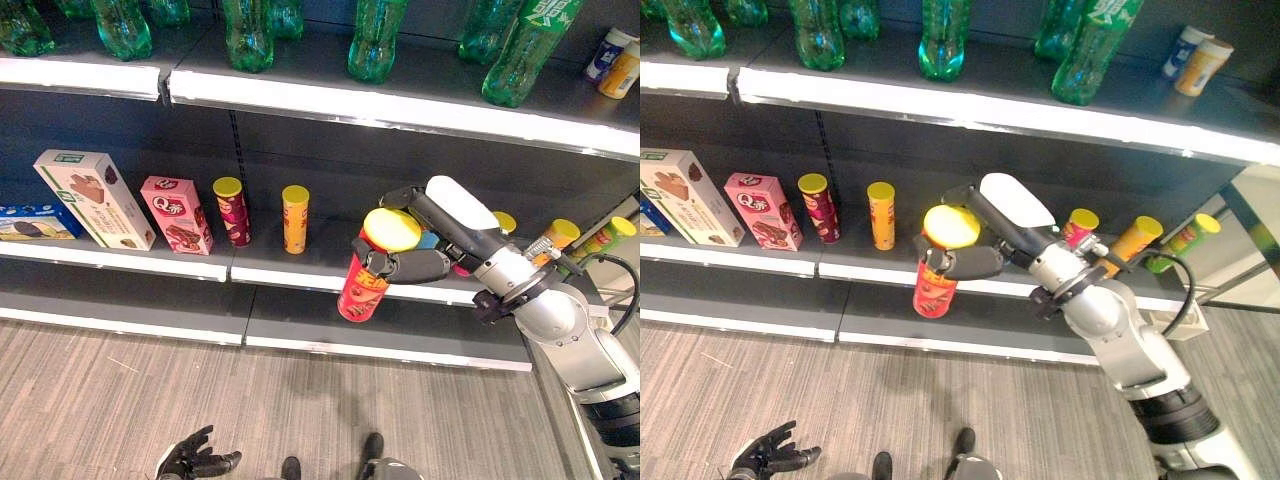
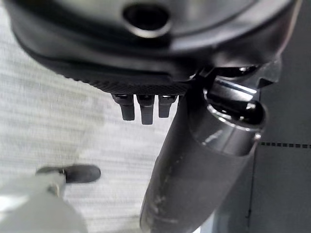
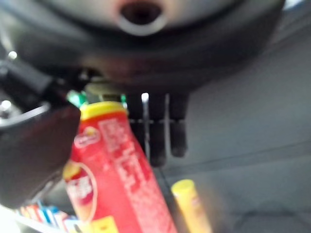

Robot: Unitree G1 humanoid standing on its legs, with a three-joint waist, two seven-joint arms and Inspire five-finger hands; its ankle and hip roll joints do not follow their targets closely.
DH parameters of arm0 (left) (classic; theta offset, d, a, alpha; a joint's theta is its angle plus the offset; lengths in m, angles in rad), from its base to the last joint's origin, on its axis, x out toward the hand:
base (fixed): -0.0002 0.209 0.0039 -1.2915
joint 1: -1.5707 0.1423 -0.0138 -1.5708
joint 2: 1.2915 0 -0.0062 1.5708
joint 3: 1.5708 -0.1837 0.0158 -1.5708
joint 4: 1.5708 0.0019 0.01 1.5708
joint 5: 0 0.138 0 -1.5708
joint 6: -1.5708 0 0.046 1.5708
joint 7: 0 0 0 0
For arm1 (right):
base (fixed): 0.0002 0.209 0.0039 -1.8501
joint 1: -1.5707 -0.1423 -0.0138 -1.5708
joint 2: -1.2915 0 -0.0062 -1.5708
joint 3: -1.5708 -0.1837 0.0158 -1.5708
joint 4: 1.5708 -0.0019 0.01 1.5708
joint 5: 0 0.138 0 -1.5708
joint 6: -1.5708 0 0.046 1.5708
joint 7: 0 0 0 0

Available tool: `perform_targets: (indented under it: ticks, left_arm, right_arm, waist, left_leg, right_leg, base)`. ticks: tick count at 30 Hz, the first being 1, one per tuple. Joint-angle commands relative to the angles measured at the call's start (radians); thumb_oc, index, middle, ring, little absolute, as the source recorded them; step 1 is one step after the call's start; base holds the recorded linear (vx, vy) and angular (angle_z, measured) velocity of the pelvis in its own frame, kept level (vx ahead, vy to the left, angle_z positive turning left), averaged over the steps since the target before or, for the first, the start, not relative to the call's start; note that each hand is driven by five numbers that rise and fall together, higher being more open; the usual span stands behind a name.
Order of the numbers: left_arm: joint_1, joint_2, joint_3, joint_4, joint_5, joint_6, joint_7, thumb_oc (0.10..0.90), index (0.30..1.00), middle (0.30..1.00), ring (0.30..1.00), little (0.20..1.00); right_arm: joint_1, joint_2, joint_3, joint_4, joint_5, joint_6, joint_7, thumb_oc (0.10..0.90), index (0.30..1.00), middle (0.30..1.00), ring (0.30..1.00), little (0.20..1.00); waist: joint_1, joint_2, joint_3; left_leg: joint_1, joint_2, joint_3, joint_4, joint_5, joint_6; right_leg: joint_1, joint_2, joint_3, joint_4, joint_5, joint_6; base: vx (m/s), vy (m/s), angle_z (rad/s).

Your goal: Put the goods on the table back onto the shelves and tidy them up.

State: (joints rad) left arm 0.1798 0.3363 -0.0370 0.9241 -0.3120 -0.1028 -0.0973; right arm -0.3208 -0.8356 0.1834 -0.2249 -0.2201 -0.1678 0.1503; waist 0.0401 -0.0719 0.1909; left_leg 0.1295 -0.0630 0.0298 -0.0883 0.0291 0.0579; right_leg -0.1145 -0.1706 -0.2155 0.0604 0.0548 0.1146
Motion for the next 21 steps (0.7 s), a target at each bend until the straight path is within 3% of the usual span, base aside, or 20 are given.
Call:
perform_targets:
  ticks: [1,10,21]
  left_arm:
    - [0.013,0.005,-0.006,-0.056,0.011,-0.042,0.002,0.800,0.900,0.900,0.900,0.900]
    - [0.034,-0.008,-0.024,-0.057,0.008,-0.038,0.019,0.800,0.900,0.900,0.900,0.900]
    - [0.031,0.009,-0.078,-0.063,-0.026,-0.049,0.042,0.800,0.900,0.900,0.900,0.900]
  right_arm:
    - [-0.147,0.010,-0.029,-0.008,-0.038,-0.042,-0.086,0.400,0.300,0.300,0.300,0.300]
    - [-0.206,0.087,0.062,0.100,-0.152,-0.028,-0.144,0.400,0.300,0.300,0.300,0.300]
    - [-0.404,0.101,0.150,0.402,-0.334,0.035,-0.346,0.400,0.300,0.300,0.300,0.300]
  waist:
    - [0.040,-0.002,-0.035]
    - [0.075,0.000,-0.032]
    - [0.137,0.041,0.009]
  left_leg:
    - [-0.032,0.054,0.019,0.009,-0.050,-0.052]
    - [-0.072,0.073,0.008,0.007,-0.043,-0.062]
    - [-0.147,0.065,-0.053,0.005,-0.017,-0.070]
  right_leg:
    - [0.074,0.000,-0.009,-0.070,0.080,0.037]
    - [0.100,0.012,-0.038,-0.139,0.080,0.038]
    - [0.080,-0.010,-0.092,-0.142,0.078,0.043]
  base:
    - [0.06,-0.068,-0.11]
    - [0.03,-0.045,-0.06]
    - [-0.03,-0.006,0.19]
